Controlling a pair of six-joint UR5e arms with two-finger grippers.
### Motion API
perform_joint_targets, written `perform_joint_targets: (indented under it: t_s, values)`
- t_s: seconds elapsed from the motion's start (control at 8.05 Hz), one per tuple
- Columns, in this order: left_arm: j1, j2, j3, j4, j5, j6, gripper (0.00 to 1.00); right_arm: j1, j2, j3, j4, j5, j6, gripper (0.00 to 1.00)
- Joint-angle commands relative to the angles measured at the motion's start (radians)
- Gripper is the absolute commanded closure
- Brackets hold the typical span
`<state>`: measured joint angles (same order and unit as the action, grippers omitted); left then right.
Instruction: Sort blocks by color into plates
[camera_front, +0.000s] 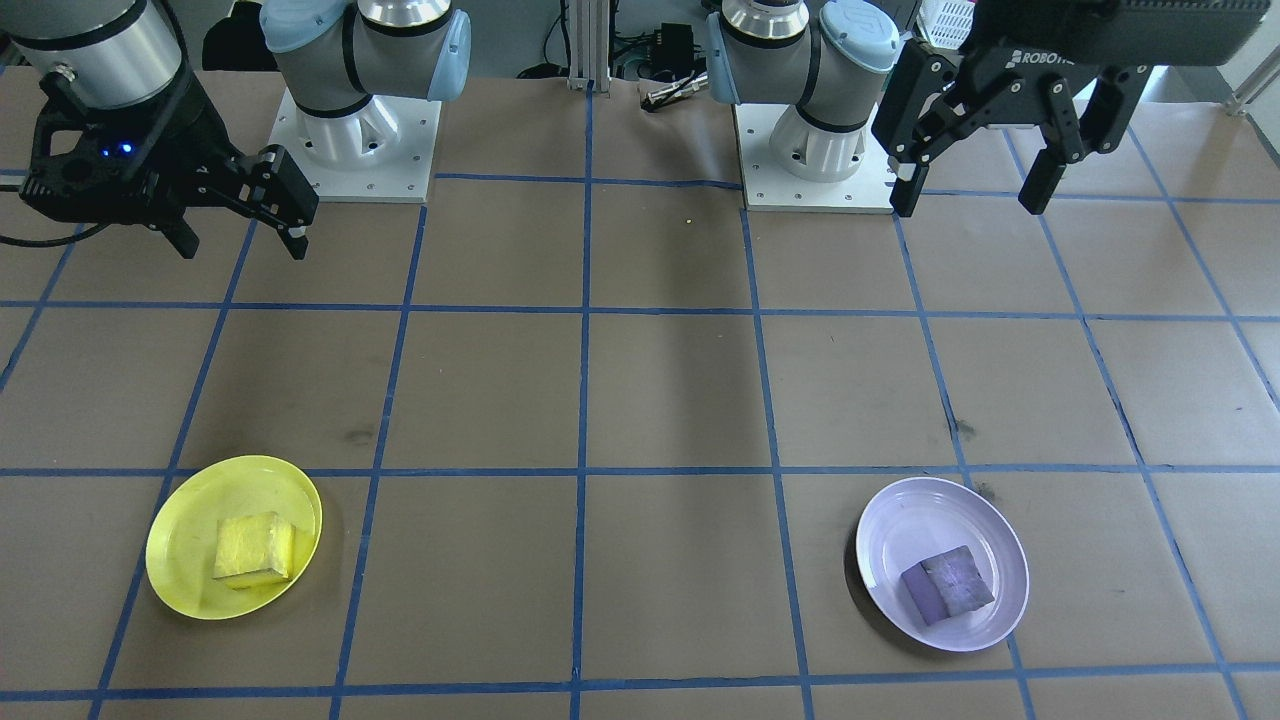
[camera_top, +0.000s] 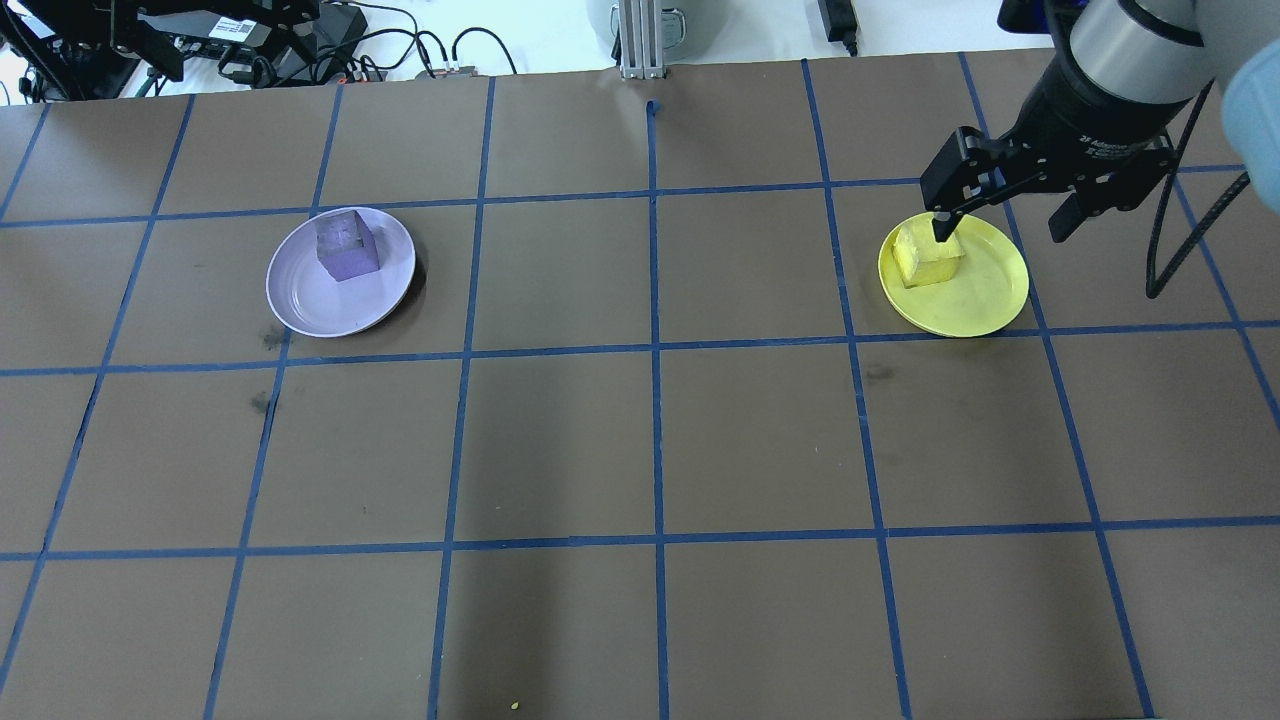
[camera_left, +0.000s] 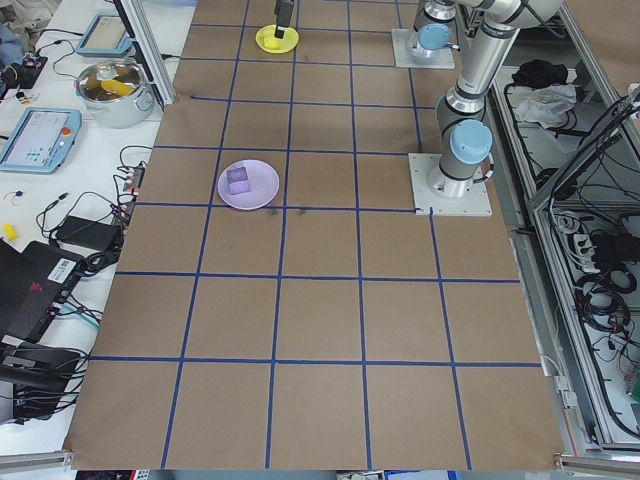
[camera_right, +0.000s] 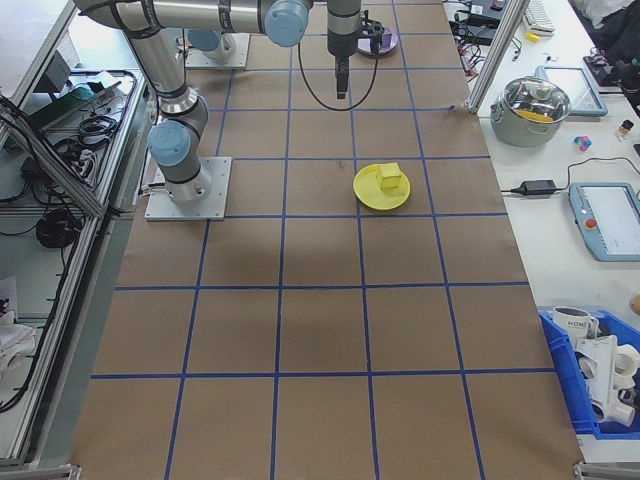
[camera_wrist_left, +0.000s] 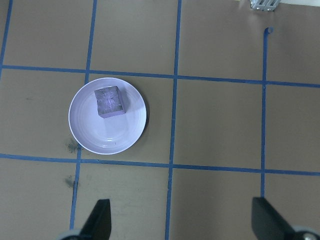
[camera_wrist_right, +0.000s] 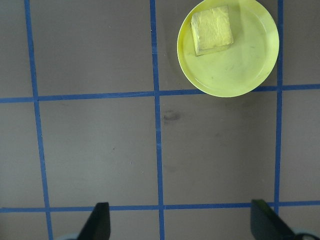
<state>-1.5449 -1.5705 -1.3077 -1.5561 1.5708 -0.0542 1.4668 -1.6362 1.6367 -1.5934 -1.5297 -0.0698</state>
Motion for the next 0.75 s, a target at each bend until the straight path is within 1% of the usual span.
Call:
perform_joint_targets:
  t_s: [0.0,0.25,0.37,0.5,0.62]
  values:
    - [0.009,-0.026,-0.002,0.031,-0.002,0.007,0.00,0.001,-0.021,0.003,0.044,-0.007,0.010,0.00]
    - [0.009,-0.121,-0.027,0.037,0.003,0.004,0.00,0.001,-0.019,0.003,0.035,0.003,0.010,0.00]
    - [0.008,-0.128,-0.033,0.034,0.000,0.005,0.00,0.001,-0.010,0.003,0.035,0.005,0.011,0.00]
    - [0.006,-0.132,-0.039,0.007,0.003,0.007,0.00,0.001,-0.008,0.003,0.029,0.003,0.012,0.00]
    - [0.008,-0.128,-0.067,0.007,0.020,0.005,0.00,0.001,-0.011,0.005,0.027,0.000,0.010,0.00]
